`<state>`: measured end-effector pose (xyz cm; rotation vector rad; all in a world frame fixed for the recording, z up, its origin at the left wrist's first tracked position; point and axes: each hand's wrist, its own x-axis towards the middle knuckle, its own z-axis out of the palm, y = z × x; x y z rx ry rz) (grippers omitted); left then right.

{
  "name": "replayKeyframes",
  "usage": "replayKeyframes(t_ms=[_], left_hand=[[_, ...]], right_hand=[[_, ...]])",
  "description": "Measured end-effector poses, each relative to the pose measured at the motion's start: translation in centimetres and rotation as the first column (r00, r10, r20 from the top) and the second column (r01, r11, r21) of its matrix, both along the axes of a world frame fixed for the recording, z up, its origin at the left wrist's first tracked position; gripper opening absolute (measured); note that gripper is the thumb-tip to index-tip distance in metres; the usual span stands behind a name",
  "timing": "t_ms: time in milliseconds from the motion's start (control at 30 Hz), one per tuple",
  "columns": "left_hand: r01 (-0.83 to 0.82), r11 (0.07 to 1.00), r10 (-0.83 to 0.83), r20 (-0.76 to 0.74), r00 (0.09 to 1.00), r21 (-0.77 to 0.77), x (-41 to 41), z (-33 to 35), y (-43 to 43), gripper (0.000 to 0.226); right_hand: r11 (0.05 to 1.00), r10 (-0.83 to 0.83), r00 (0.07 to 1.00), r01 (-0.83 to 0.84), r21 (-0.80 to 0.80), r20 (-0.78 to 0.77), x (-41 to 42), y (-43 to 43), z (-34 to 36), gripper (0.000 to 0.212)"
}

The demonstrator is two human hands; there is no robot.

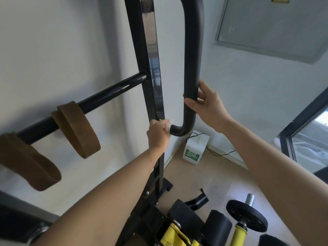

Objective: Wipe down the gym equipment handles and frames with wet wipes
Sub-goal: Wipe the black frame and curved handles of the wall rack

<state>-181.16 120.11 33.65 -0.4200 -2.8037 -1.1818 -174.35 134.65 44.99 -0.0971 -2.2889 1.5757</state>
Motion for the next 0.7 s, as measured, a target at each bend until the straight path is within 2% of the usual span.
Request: replayKeyframes(t_ms=[100,167,267,367,467,533,700], left_hand=[[0.180,0.983,-0.180,0.002,0.984,0.027,0.5,-0.3,-0.2,0.022],[0.239,0.951,-0.260,0.090,0.961,0.196,1.3,0.2,-0.2,0.020],[0.152,0.856,-0.340,0.318,0.885,0.494,2.6,1.8,0.0,0.019],[0.045,0.741,-0.423,0.413,0.807,0.670,2.8,3.3,-0.1,0.013],[-0.038,0.608,-0.525,0.437,0.731,0.793,2.6,5.6,-0.4,0.015],[-0.051,0.547,-0.568,0.415,0.711,0.835,2.4,7.7,-0.5,0.022],[0.057,0.529,-0.568,0.303,0.765,0.847,2.0,12.0,-0.7,0.023]], right_hand=[[1.000,-0.006,1.000,0.006,-0.003,0.004,-0.1,0.0,-0.2,0.051],[1.000,-0.012,1.000,0.012,-0.004,0.008,-0.1,-0.1,-0.1,0.051],[1.000,-0.007,1.000,0.007,-0.007,0.015,0.1,-0.2,0.1,0.050],[1.000,0.020,0.999,-0.020,-0.005,0.032,0.3,-0.2,0.5,0.049],[0.997,0.067,0.994,-0.071,0.038,0.086,0.8,0.4,1.5,0.053],[0.993,0.069,0.988,-0.081,0.087,0.135,1.1,0.9,2.4,0.050],[0.980,-0.001,0.990,-0.026,0.198,0.138,1.1,0.8,3.2,0.053]])
